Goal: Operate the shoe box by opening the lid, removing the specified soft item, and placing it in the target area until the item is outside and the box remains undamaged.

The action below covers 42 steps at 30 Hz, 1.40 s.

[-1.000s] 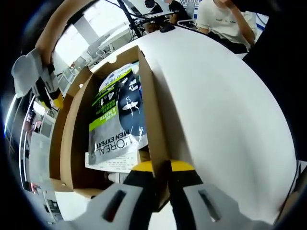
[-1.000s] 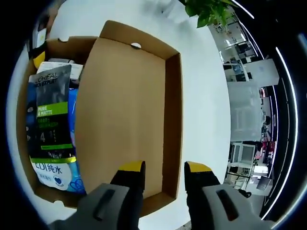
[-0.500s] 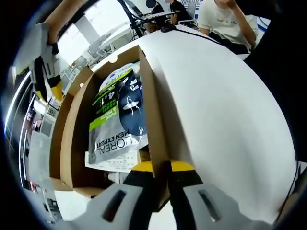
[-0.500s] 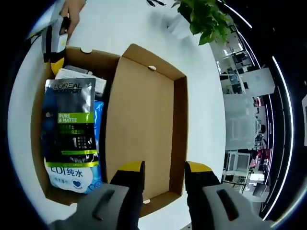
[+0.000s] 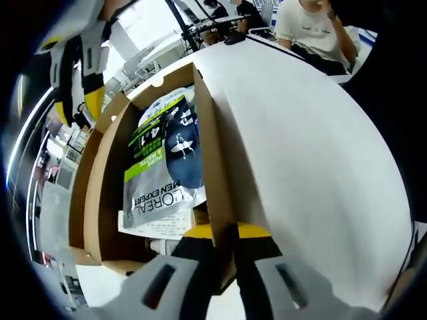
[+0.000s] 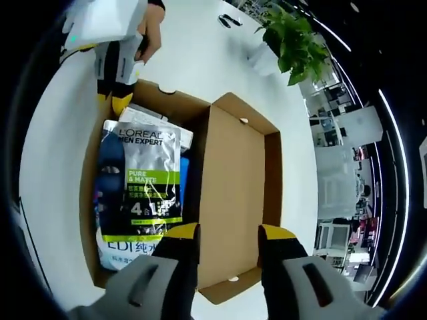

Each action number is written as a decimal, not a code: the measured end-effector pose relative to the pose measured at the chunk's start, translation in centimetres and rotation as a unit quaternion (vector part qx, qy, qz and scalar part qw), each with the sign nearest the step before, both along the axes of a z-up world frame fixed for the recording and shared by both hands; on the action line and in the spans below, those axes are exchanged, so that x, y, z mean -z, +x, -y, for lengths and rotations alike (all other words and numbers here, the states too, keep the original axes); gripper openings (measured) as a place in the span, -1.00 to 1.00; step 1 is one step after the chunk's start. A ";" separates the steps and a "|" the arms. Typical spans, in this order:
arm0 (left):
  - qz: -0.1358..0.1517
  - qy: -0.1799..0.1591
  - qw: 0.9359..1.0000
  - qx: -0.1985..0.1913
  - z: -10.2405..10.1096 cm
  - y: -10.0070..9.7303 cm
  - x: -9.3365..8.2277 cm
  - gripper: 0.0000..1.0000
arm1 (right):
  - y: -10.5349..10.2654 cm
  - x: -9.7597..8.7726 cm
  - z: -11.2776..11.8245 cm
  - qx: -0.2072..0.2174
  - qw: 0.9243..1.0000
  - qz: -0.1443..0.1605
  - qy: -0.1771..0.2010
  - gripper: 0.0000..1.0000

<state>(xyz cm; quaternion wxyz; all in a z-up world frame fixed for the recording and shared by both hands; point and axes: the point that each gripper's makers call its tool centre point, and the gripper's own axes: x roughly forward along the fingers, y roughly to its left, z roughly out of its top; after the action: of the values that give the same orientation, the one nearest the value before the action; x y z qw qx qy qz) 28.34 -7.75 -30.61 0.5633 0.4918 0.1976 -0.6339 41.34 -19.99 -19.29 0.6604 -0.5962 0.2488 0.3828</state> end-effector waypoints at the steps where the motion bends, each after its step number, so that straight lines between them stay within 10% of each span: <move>1: 0.000 0.000 1.000 0.000 0.0 0.0 0.0 -0.85 | -0.2 0.1 0.0 -0.003 1.000 -0.001 0.000 -0.30; 23: 0.002 0.001 1.000 -0.002 0.3 0.2 0.2 -0.84 | -5.8 0.9 -1.8 -0.045 0.998 -0.018 0.027 -0.25; 42: 0.003 0.002 1.000 -0.002 0.2 0.1 0.2 -0.84 | -8.7 5.6 -0.4 -0.041 0.993 -0.111 -0.020 -0.13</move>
<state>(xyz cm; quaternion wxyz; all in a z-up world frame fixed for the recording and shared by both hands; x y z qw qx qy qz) 28.45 -7.95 -30.80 0.5643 0.4944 0.1977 -0.6309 32.62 -19.59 -24.92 0.6004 -0.5731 0.3037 0.4678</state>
